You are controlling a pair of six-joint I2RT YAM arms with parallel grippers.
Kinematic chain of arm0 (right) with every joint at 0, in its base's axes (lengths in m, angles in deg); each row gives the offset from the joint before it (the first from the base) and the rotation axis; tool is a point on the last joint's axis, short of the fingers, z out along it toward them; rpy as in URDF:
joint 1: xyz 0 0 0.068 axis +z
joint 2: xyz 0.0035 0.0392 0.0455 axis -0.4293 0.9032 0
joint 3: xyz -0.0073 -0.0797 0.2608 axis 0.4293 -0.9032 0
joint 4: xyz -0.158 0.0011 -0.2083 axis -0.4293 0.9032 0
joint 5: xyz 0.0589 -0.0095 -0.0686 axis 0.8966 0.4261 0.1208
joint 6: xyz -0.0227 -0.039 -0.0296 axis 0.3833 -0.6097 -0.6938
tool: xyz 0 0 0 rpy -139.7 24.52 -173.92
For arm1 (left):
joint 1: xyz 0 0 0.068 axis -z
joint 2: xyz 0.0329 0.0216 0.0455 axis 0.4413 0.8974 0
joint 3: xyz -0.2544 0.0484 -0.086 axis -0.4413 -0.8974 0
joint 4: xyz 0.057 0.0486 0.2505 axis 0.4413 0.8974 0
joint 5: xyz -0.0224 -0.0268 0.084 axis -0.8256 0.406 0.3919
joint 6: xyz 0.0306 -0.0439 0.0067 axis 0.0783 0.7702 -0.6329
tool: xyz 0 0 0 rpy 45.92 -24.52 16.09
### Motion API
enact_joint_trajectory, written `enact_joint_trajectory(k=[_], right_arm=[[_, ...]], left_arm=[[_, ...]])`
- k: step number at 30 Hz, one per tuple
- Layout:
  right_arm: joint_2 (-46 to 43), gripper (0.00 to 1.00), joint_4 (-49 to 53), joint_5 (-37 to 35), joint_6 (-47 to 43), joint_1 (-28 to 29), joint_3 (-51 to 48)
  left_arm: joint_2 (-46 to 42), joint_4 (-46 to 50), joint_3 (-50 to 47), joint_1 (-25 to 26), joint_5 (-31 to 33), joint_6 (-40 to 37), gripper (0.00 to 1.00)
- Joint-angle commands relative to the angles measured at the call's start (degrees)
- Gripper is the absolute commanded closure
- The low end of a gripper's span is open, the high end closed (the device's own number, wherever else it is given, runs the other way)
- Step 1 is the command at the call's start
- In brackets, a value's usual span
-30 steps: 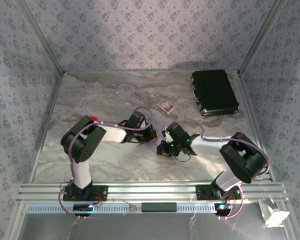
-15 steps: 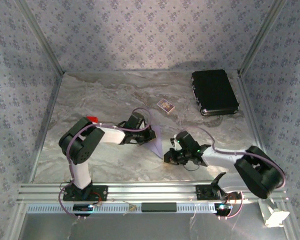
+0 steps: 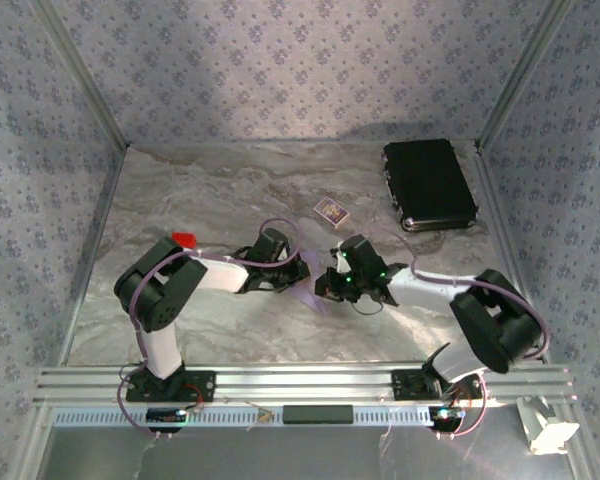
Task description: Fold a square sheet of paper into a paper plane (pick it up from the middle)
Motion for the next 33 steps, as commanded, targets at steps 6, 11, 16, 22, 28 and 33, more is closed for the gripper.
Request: enact_joint_trajectory(k=[6,11,16,22,28,33], right_arm=[[7.81,0.95,0.13,0.03,0.37,-0.15,4.55],[10.25,0.97,-0.36,-0.61,1.05,-0.78,0.45],[10.82,0.99,-5.09,-0.51,3.32,-1.19,-5.95],[11.64,1.0,-6.56,0.34,3.42,-1.44,-6.37],[11.93,1.0,-6.91,0.17,3.42,-1.44,-6.08],[11.89,1.0,-7.24,0.08,3.59,-1.45,-6.35]], left_arm=[[0.65,5.15,-1.57,0.27,2.73,-0.61,1.0],[0.26,5.27,-1.1,-0.31,2.28,-2.05,1.0],[-1.17,5.34,-0.09,-2.33,0.45,-4.79,1.0],[-4.85,8.14,1.9,-2.95,-2.02,-9.79,1.0],[-5.42,7.58,1.23,-2.25,-6.24,-10.07,1.0],[-3.51,8.09,2.34,0.12,-8.33,-10.48,1.0]])
